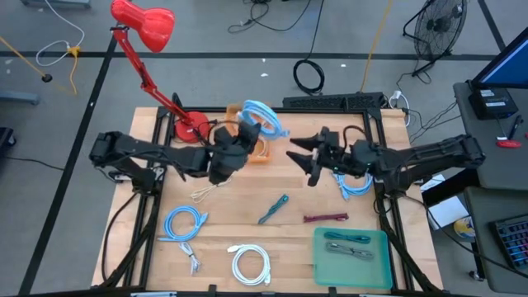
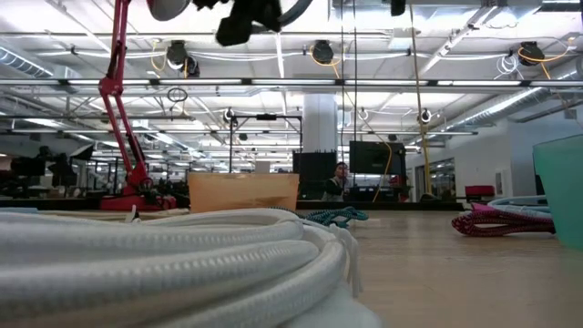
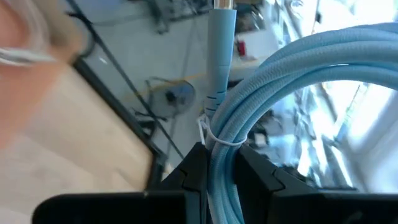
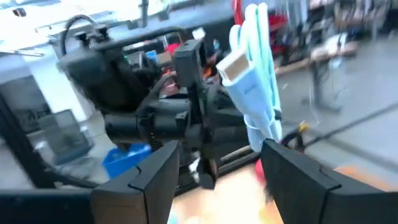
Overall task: Pick & Place USB Port
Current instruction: Put the top left light blue wire cable into the orange bin
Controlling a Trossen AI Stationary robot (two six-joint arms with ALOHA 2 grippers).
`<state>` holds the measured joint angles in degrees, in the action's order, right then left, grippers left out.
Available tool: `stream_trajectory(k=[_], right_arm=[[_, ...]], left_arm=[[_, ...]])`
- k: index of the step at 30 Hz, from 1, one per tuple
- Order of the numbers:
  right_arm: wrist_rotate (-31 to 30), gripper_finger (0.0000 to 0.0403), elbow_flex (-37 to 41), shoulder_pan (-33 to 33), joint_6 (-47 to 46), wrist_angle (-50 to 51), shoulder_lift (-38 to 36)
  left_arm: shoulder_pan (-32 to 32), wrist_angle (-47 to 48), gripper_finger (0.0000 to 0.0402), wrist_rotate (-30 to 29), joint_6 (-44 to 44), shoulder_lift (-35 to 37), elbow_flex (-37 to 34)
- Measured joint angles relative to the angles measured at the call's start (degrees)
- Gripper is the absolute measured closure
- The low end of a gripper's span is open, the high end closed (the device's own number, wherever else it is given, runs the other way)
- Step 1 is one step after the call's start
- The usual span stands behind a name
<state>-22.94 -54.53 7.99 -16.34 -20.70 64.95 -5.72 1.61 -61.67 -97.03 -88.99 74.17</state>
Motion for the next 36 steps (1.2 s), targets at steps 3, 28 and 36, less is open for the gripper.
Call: stream_trajectory(k=[3, 28, 36], right_arm=[[-1.62, 0.0184, -0.06, 0.46, 4.41, -2.49, -0.09], [-4.35, 0.0204, 0.00, -0.40, 0.88, -10.22, 4.96], [-2.24, 0.0358, 0.03, -1.79, -2.73, -7.33, 4.64]], left_arm=[[0.62, -6.21, 0.0349, 2.22, 5.80, 0.00, 0.00], [-2.68, -6.15, 0.0349, 7.47, 11.77, 0.02, 0.02], [-2.23, -6.56, 0.0349, 15.15, 17.30, 0.17, -0.03]])
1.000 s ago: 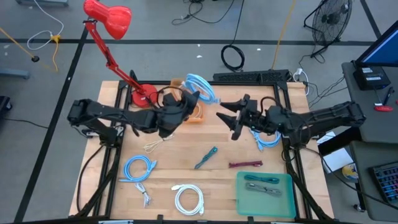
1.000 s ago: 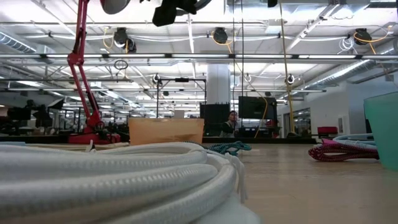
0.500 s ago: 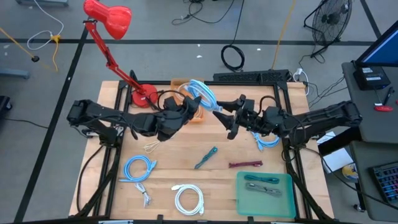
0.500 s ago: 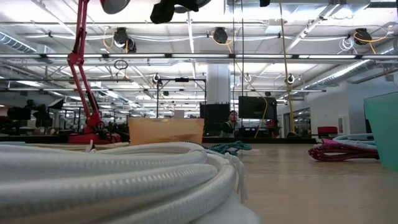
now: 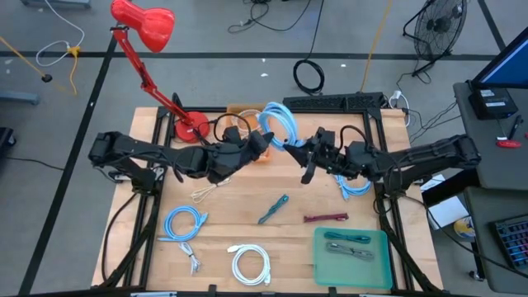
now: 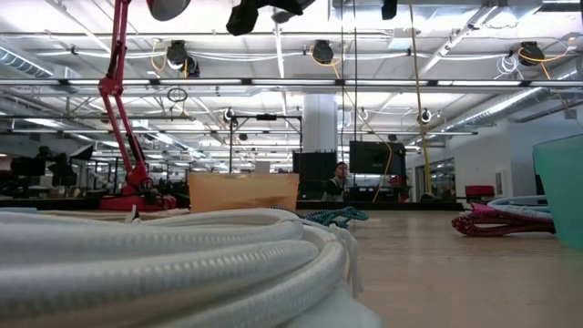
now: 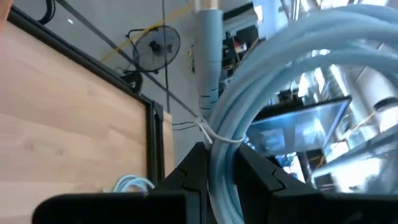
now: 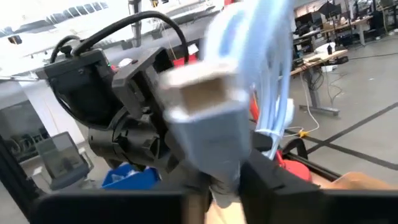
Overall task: Pick & Place USB Port
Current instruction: Put the top left light blue wire cable into the orange bin
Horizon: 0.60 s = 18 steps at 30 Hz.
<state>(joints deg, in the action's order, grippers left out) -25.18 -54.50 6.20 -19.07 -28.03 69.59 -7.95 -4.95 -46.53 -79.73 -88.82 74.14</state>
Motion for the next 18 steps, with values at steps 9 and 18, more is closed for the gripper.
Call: stream_trajectory(k=[9, 18], right_arm=[[4.16, 0.0372, 0.04, -1.06, -8.24, 6.97, -4.61], [11.88, 0.0372, -0.02, -4.53, -20.77, 15.14, -10.27]], left_arm=[[-1.03, 13.01, 0.0267, 10.45, 4.89, 2.70, 0.08], [-3.44, 30.85, 0.0296, 8.28, 10.88, 6.23, 0.18]])
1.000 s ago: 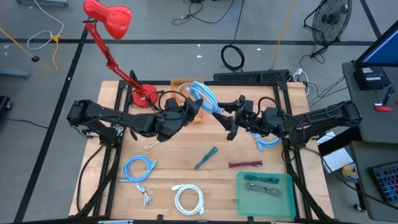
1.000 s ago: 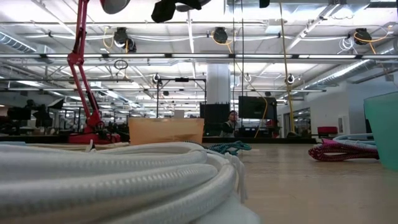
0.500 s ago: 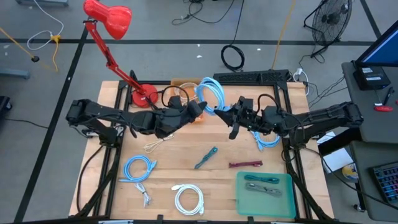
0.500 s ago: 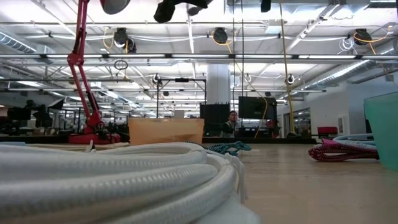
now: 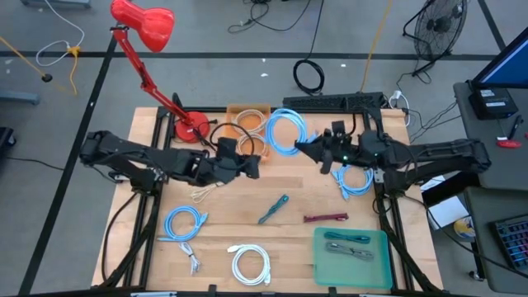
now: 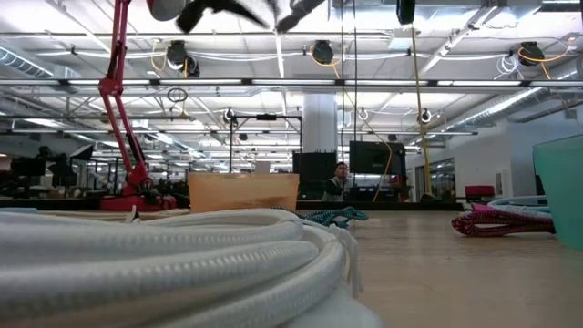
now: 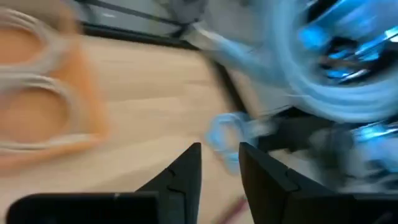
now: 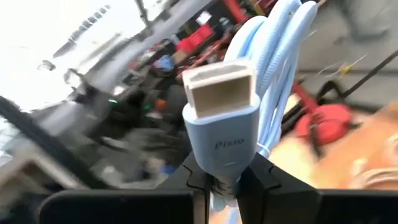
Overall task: Pick & Place USB Port
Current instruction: Put the top left light blue wire cable into the orange bin
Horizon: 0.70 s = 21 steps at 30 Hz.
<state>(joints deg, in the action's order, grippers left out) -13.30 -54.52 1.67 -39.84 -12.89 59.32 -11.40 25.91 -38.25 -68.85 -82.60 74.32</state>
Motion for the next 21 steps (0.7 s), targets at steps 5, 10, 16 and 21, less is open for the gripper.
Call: stream_trajectory(k=[5, 10, 16, 21], right_arm=[[10.11, 0.0372, -0.04, -2.68, -9.70, 0.79, -0.99], [13.55, 0.0372, -0.02, -1.97, -13.27, 3.24, -0.85], [9.21, 0.0372, -0.02, -0.18, -13.55, 6.09, -0.47], [7.14, 0.0372, -0.02, 0.88, -13.71, 5.39, 0.67]], left_arm=[[-0.14, 3.31, 0.0318, -5.66, 15.59, 2.95, -0.18], [3.33, 7.76, 0.0325, -8.12, 36.43, 4.13, 5.76], [12.03, 15.06, 0.0322, 3.05, 53.66, 2.63, 19.69], [16.15, 22.10, 0.0280, 11.68, 60.08, -1.84, 26.85]])
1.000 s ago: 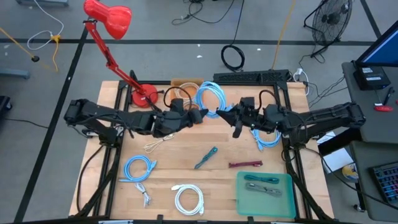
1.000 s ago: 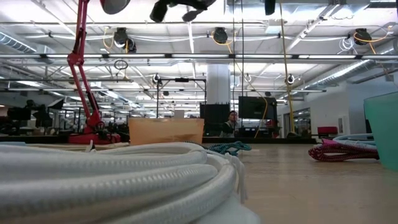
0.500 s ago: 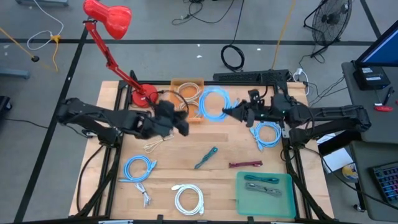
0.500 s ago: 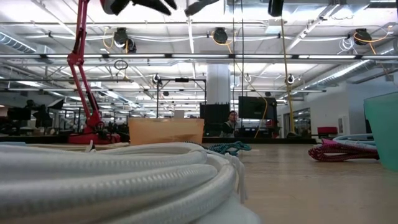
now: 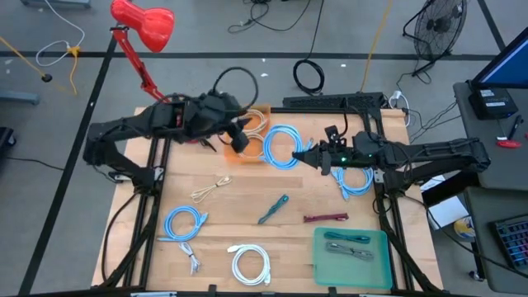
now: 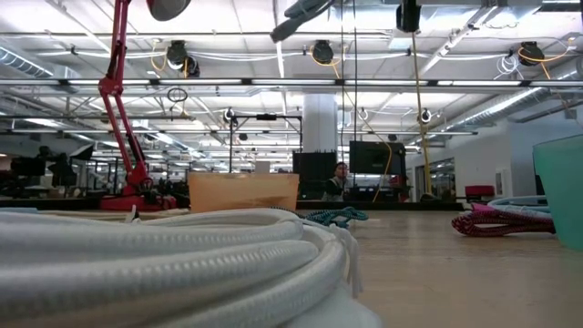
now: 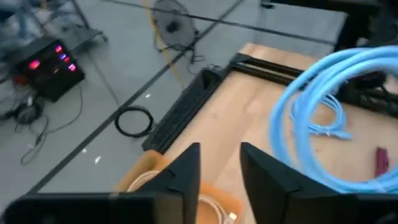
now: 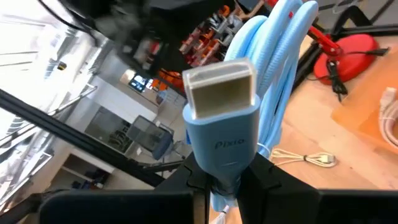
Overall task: Pick & Place USB Port
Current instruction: Put the top left light blue wire cable into the orange bin
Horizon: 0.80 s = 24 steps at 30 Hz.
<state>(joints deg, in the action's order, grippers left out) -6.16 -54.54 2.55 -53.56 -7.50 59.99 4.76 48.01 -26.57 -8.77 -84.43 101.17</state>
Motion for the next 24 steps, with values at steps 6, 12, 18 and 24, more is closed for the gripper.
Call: stream_trajectory(k=[6, 12, 18, 24], right_arm=[[0.05, 0.0372, 0.04, 0.58, -1.73, -1.38, 1.92], [-1.34, 0.0372, 0.04, 0.11, -2.76, -1.36, 3.24], [-1.54, 0.0372, 0.04, 0.01, -2.78, -3.44, 3.80], [-2.70, 0.0372, 0.04, -0.12, -2.78, -4.27, 4.50]], left_arm=[[-1.64, 5.46, 0.0193, 5.10, 8.40, -8.40, 6.35], [-6.22, 6.30, 0.0168, -4.07, 17.24, -15.49, 12.42], [-6.24, 9.17, 0.0167, -7.24, 19.80, -18.50, 13.06], [-3.77, 10.09, 0.0167, -9.72, 18.32, -19.41, 13.11]])
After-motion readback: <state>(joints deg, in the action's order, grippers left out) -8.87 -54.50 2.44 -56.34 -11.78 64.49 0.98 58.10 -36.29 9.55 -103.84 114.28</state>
